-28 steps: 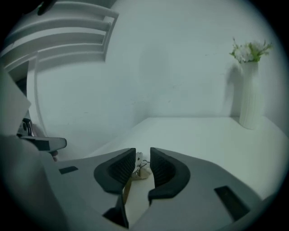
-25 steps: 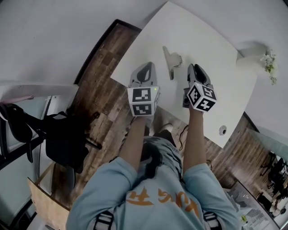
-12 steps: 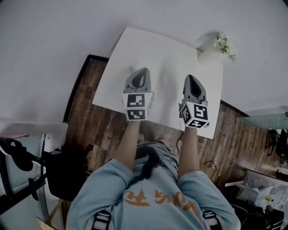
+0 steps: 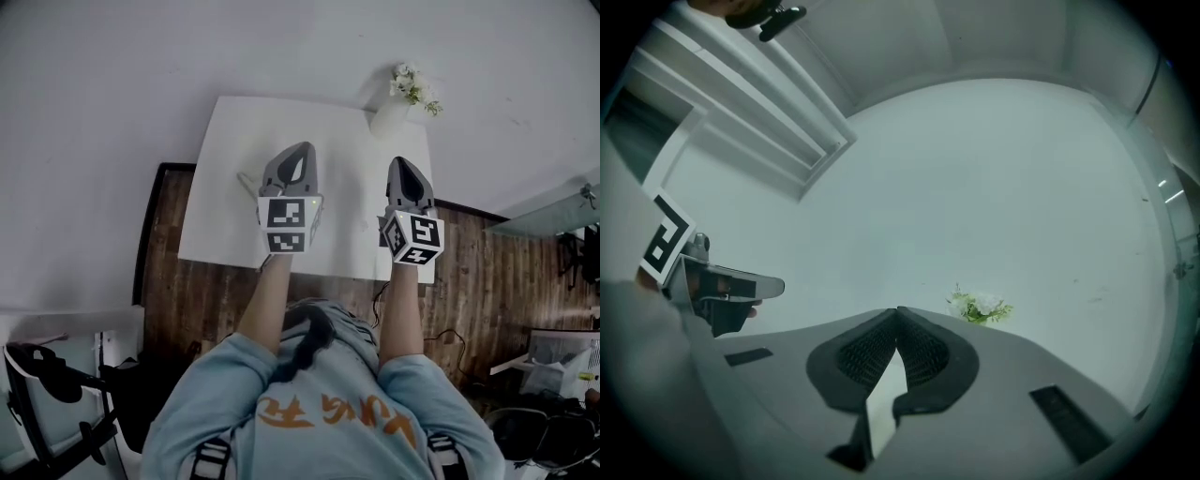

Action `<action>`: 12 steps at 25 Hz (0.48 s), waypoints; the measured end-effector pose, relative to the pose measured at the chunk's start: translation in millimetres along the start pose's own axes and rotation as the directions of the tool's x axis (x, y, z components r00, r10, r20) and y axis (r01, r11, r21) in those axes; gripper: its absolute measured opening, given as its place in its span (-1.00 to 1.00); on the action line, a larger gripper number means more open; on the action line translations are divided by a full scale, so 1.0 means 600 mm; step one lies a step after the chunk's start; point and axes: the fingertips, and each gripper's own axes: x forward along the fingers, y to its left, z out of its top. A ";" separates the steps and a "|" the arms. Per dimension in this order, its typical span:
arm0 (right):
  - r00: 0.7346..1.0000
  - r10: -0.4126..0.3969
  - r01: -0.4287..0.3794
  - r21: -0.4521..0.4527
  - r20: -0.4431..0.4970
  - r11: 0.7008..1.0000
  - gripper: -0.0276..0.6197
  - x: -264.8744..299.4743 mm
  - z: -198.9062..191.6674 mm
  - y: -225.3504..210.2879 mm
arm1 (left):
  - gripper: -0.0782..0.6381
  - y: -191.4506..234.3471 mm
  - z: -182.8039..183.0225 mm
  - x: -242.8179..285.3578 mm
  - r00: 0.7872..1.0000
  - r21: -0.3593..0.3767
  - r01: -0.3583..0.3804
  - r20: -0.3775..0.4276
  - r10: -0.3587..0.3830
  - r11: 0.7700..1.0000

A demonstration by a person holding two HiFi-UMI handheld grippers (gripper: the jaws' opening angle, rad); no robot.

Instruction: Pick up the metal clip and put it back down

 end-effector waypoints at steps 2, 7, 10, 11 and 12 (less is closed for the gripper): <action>1.000 -0.003 0.003 -0.005 -0.003 1.000 -0.88 0.001 -0.003 -0.004 | -0.73 -0.006 0.000 0.007 1.000 0.007 0.010 -0.004 -0.010 1.000; 1.000 0.006 -0.006 -0.003 0.005 1.000 -0.88 0.010 -0.004 -0.002 | -0.73 -0.004 -0.001 0.015 1.000 0.023 0.012 -0.008 -0.011 1.000; 1.000 0.013 -0.013 -0.004 0.008 1.000 -0.88 0.013 0.002 0.001 | -0.73 -0.001 0.000 0.016 1.000 0.025 0.010 -0.006 -0.009 1.000; 1.000 0.017 -0.017 -0.007 0.008 1.000 -0.88 0.016 0.003 0.003 | -0.73 0.001 0.000 0.018 1.000 0.025 0.008 -0.005 -0.008 1.000; 1.000 0.022 -0.022 -0.010 0.007 1.000 -0.88 0.019 0.004 0.005 | -0.73 0.002 -0.001 0.020 1.000 0.025 0.007 -0.004 -0.007 1.000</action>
